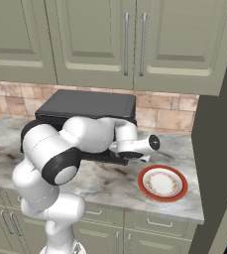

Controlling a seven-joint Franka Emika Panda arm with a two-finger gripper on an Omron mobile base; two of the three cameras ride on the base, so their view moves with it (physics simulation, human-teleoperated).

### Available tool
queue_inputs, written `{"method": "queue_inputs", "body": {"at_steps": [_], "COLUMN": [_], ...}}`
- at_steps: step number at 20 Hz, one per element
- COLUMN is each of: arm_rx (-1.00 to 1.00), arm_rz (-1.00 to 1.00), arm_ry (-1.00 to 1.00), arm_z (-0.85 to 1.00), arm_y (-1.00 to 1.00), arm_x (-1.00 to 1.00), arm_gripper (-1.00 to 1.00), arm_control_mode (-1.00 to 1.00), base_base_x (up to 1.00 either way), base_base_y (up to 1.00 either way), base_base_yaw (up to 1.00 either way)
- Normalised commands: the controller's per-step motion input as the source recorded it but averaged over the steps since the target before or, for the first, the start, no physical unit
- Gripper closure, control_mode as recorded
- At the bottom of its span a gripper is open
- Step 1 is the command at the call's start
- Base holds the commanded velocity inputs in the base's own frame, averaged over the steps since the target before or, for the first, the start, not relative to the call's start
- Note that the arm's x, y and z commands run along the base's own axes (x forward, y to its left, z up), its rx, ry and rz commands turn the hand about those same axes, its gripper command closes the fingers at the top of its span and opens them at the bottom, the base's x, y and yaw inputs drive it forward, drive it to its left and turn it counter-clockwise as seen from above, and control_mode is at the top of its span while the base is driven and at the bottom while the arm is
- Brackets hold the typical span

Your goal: Pick up the bagel from the plate, place it on the toaster oven rack, close the door, and set the timer.

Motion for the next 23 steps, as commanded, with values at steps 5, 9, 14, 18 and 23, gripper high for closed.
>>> {"method": "queue_inputs", "body": {"at_steps": [5,9,14,18,23], "arm_rx": [0.12,0.13,0.14,0.13,0.13], "arm_rz": [0.20,0.22,0.24,0.24,0.25], "arm_ry": [0.08,0.07,0.08,0.08,0.06], "arm_z": [-0.39,-0.46,-0.49,-0.52,-0.57], "arm_y": [-0.99,-1.00,-1.00,-0.98,-0.96], "arm_x": [0.00,0.00,0.00,0.00,0.00], "arm_gripper": [1.00,1.00,1.00,1.00,1.00], "arm_control_mode": [-1.00,-1.00,-1.00,-1.00,-1.00], "base_base_x": [0.00,0.00,0.00,0.00,0.00], "base_base_y": [0.00,0.00,0.00,0.00,0.00], "base_base_yaw": [0.00,0.00,0.00,0.00,0.00]}}
